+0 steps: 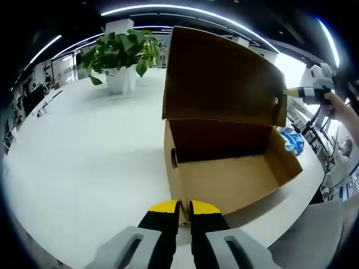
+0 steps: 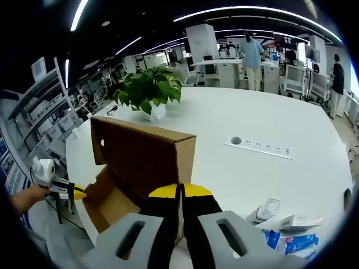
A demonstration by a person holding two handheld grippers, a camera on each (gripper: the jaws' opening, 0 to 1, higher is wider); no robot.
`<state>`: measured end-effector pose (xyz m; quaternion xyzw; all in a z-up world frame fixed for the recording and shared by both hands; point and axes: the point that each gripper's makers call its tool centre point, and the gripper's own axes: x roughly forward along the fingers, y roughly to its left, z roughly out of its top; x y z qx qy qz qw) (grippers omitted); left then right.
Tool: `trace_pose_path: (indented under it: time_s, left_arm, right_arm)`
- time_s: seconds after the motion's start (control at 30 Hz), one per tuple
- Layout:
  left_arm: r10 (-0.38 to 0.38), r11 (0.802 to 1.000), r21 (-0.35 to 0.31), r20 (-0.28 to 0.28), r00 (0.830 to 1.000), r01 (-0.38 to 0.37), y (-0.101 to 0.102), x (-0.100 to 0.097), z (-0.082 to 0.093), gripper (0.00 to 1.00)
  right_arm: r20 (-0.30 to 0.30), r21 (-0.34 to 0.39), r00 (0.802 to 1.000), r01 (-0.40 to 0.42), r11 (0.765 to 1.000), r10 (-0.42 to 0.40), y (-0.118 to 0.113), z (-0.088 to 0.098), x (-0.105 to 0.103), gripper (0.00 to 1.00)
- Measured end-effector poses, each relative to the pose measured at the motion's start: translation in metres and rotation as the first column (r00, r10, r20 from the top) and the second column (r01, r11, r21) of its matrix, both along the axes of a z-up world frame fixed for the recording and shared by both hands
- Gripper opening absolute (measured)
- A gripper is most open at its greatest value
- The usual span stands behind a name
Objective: Operate the shoe box by opening the lid, removing the specified soft item, and placing it in the target area until the item is outside and the box remains undamaged.
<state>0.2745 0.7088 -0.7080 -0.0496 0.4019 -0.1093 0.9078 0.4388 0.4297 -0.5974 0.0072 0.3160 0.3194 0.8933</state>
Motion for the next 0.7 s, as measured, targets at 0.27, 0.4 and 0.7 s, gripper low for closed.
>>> trace_pose_path:
  time_s: [0.27, 0.4, 0.7]
  left_arm:
    - [0.003, 1.000, -0.010, 0.015, 1.000, -0.003, 0.000, 0.000, 0.001, 0.06]
    - [0.001, 1.000, -0.011, 0.017, 1.000, -0.001, 0.000, 0.000, 0.001, 0.07]
    - [-0.011, 1.000, 0.001, 0.029, 1.000, 0.011, -0.001, 0.000, 0.002, 0.07]
  right_arm:
    - [0.050, -0.015, 0.999, 0.001, 1.000, 0.000, -0.001, 0.003, -0.016, 0.00]
    - [0.067, -0.007, 0.998, 0.012, 1.000, -0.011, -0.002, 0.003, -0.025, 0.00]
    - [0.099, 0.020, 0.994, 0.045, 0.999, -0.047, -0.004, 0.001, -0.041, 0.00]
